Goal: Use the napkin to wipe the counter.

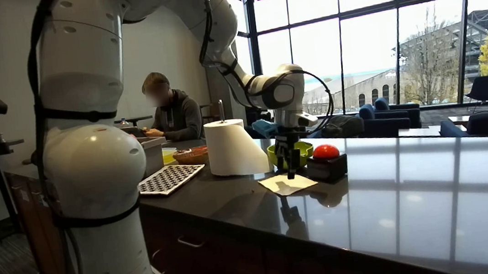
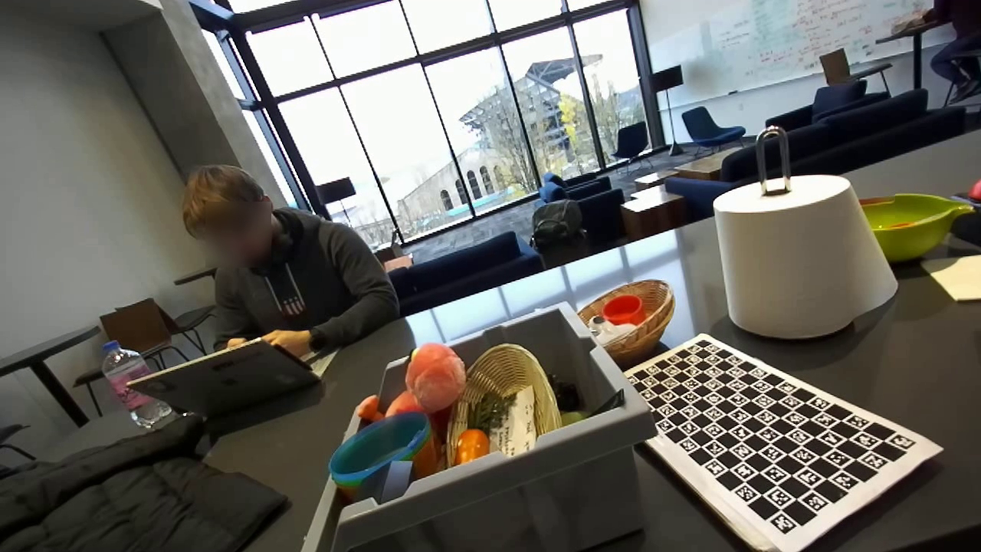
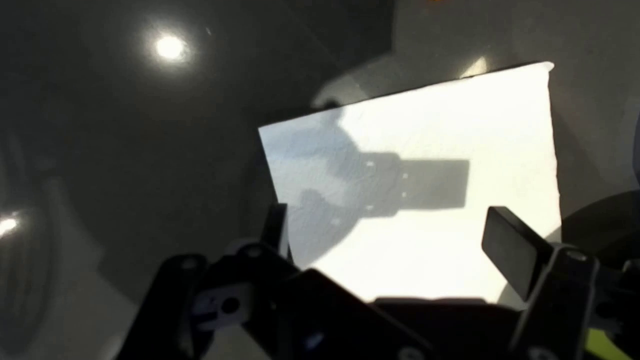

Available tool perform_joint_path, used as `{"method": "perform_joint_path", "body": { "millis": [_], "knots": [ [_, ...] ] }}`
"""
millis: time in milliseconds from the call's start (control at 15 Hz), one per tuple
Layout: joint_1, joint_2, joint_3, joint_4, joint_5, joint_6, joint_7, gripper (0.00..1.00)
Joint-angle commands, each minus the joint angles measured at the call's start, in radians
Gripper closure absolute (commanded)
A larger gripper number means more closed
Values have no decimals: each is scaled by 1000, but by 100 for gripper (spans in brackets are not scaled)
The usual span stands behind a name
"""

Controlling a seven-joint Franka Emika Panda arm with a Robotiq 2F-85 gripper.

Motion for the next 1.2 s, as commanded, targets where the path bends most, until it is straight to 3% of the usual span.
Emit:
{"method": "perform_joint_path", "body": {
  "millis": [0,467,1133],
  "knots": [
    [-25,6,6,-12,37,27,-52,0],
    [-37,61,10,3,94,74,-75,0],
    [-28,64,4,-4,73,82,-51,0]
  ]
}}
